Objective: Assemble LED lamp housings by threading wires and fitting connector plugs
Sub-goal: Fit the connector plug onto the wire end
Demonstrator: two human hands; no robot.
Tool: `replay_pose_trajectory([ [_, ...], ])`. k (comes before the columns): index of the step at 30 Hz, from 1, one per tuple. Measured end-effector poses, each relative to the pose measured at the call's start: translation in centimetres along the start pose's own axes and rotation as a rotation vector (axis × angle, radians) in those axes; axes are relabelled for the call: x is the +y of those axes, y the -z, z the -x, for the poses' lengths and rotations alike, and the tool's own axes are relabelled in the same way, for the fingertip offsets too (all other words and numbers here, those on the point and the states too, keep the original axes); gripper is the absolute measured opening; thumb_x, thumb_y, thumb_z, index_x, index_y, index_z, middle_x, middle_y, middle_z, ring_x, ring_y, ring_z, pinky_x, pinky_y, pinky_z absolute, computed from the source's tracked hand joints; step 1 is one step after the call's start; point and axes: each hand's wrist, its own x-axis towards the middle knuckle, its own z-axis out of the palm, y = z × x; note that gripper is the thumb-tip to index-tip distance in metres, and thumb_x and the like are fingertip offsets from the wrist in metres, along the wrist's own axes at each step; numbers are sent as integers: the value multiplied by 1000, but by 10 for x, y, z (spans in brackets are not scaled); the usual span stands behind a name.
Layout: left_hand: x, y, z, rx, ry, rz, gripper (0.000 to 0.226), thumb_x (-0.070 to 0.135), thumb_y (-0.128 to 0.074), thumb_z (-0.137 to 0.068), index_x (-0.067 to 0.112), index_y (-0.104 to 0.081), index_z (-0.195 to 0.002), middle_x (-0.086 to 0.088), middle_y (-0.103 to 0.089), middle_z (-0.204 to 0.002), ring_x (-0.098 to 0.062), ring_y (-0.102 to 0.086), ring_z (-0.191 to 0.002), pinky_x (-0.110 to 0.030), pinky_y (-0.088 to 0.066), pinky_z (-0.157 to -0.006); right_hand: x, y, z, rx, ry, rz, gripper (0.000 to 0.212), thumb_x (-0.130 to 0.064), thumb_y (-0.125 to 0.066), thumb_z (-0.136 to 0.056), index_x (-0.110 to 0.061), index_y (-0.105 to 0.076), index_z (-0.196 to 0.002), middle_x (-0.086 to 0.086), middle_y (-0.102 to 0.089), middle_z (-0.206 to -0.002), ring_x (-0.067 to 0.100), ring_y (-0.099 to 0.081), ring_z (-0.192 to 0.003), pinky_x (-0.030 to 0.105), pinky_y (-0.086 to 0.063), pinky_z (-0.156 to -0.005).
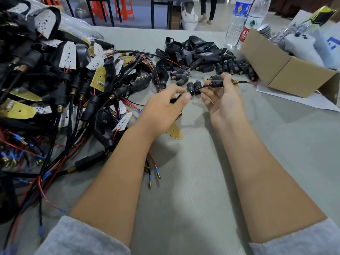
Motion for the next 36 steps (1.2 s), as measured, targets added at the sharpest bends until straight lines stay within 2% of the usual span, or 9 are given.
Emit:
replay_pose_trajectory([
  [2, 1, 3, -1, -5, 27, -9, 19, 33, -49, -100, 26, -64, -110, -6, -68, -88, -20, -62, -78, -45, -56, -80, -1, 1, -1, -3, -40, -6, 35, -42, -31, -106, -21, -59, -100, 4, -69, -81, 17, -64, -67, 26, -53, -60],
  [4, 0, 7, -2, 0, 36, -46, 19, 28, -50, -101, 25, -65, -112, 0, -67, -89, -21, -63, -86, -44, -55, -84, -2, 2, -3, 41, -62, 2, 48, -44, -25, -106, -20, -65, -95, 3, -66, -83, 15, -61, -68, 24, -53, -60],
  [9, -2, 14, 0, 1, 34, -104, 15, 31, -54, -98, 30, -67, -105, 3, -68, -89, -21, -66, -84, -43, -56, -81, 0, 5, -7, 228, 96, 119, 25, -18, -50, -102, -18, -67, -83, -5, -55, -70, 6, -43, -59, 15, -39, -55],
  [15, -3, 15, 0, -7, 22, -87, 12, 38, -59, -95, 34, -68, -102, 3, -68, -91, -19, -65, -87, -44, -55, -84, -4, 6, -4, 350, 264, 166, 30, -14, -54, -97, -19, -66, -70, -13, -55, -51, 2, -43, -51, 15, -39, -54],
  [20, -3, 15, -2, 90, -50, -433, 26, 41, -57, -95, 31, -65, -118, 6, -66, -105, -18, -58, -103, -32, -47, -80, -2, 4, -4, 260, 288, 95, 29, -13, -47, -102, -10, -60, -76, 5, -53, -62, 13, -49, -52, 20, -45, -49],
  [24, 8, 6, -4, 140, -227, -667, 37, 25, -52, -96, 23, -56, -132, -4, -64, -118, -30, -52, -114, -40, -42, -87, 3, -2, -2, 162, 291, 229, 28, -16, -44, -104, -10, -55, -79, 8, -58, -62, 13, -56, -47, 23, -49, -48],
  [29, 13, -4, 0, 149, -178, -558, 40, 37, -49, -98, 26, -44, -137, 4, -60, -89, -24, -57, -85, -38, -45, -69, 5, -4, 1, 57, 228, 228, 28, -20, -43, -105, -9, -54, -81, 1, -59, -52, 11, -55, -43, 23, -48, -47],
  [33, 10, 0, -3, 131, -175, -490, 27, 33, -48, -100, 28, -59, -124, 10, -50, -89, -17, -52, -87, -32, -34, -66, 6, -4, 2, 64, 221, 245, 29, -20, -43, -104, -11, -54, -79, 2, -57, -58, 10, -53, -45, 22, -46, -48],
  [36, 9, -2, -5, 83, -129, -527, 21, 29, -48, -100, 21, -59, -116, 8, -51, -94, -19, -52, -90, -35, -41, -71, 6, -4, 2, 98, 241, 275, 29, -20, -44, -104, -14, -53, -76, 1, -56, -62, 8, -53, -49, 19, -44, -49],
])
